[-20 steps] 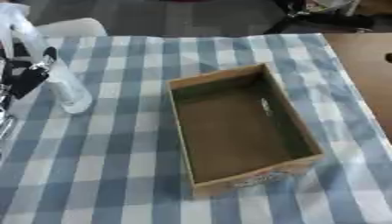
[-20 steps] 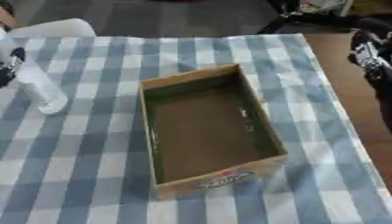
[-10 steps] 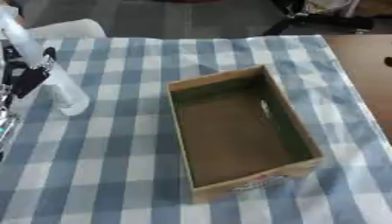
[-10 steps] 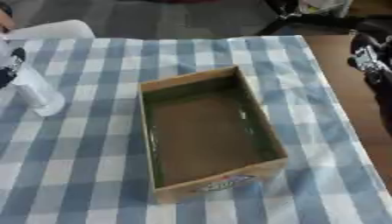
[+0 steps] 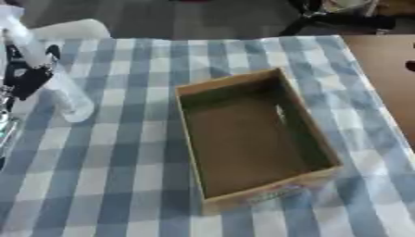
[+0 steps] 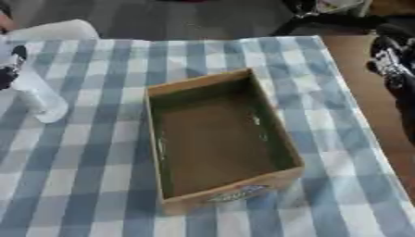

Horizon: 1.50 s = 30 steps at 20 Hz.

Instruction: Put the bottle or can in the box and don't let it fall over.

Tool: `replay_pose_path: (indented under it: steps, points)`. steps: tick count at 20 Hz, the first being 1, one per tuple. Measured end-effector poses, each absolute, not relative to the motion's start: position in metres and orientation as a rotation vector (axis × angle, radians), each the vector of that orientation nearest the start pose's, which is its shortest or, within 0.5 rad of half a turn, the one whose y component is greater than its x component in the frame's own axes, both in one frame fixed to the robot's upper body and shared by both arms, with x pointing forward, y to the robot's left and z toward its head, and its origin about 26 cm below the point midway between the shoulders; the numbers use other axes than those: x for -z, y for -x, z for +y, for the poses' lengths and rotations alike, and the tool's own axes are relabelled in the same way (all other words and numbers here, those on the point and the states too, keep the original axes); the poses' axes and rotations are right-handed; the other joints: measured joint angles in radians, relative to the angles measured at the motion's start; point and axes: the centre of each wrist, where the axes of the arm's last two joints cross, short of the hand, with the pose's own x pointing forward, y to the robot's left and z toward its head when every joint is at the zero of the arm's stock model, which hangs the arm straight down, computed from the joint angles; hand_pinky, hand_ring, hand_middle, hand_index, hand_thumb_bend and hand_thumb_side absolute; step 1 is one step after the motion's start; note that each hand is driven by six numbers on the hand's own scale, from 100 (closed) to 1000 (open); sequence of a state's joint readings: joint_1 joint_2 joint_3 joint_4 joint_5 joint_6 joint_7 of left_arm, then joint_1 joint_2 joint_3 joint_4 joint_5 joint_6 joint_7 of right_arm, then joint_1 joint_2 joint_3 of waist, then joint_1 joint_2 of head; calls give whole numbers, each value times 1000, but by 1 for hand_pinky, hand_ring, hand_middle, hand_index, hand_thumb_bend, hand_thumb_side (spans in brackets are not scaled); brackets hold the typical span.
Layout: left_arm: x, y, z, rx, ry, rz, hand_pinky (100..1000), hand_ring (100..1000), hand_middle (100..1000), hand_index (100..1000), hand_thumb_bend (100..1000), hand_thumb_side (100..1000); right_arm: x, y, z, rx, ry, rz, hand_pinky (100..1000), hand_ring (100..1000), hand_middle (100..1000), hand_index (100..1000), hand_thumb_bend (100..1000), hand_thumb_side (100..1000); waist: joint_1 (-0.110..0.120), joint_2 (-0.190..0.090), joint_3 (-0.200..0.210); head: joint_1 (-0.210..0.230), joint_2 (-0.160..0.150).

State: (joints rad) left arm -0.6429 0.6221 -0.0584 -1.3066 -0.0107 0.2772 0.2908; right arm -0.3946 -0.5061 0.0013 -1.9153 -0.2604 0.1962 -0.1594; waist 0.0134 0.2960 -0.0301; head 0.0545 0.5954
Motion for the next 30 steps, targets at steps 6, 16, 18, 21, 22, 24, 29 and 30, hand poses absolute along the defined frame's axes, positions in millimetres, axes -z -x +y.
replay_pose_path:
  steps: [6,16,18,21,22,24,29,30]
  points:
    - [-202,-413,348,193,-775,-1700,527,776,741,834,354,563,-229,-318,-285,-217,154,-2090,924,1000,1000,883,100,549,-1,1,-2,4,-4]
    - [-200,-417,344,203,-763,-1698,530,775,754,815,343,565,-229,-318,-285,-213,146,-2089,924,1000,1000,884,100,554,-2,7,-6,6,-10]
    - [-199,-418,345,203,-763,-1695,532,772,750,809,336,564,-229,-318,-284,-212,146,-2088,925,1000,1000,884,100,555,-2,7,-6,5,-10]
    - [-198,-418,342,201,-755,-1696,534,771,749,803,333,561,-228,-318,-284,-208,142,-2087,925,1000,1000,884,100,558,-2,9,-6,5,-10]
    - [-197,-419,342,202,-754,-1695,534,771,749,801,332,559,-228,-318,-284,-207,141,-2087,925,1000,1000,884,100,559,-2,10,-7,5,-10]
    - [-198,-420,341,205,-752,-1698,532,767,743,795,325,553,-228,-319,-283,-206,141,-2086,925,1000,1000,884,100,558,-1,13,-8,5,-10]
    - [-195,-421,340,190,-726,-1689,527,745,719,778,284,509,-228,-319,-283,-207,140,-2085,925,1000,1000,885,100,557,-2,13,-10,5,-10]
    - [-194,-422,340,185,-717,-1686,527,742,718,774,280,503,-228,-319,-283,-207,140,-2085,925,1000,1000,885,100,557,-2,13,-10,5,-10]
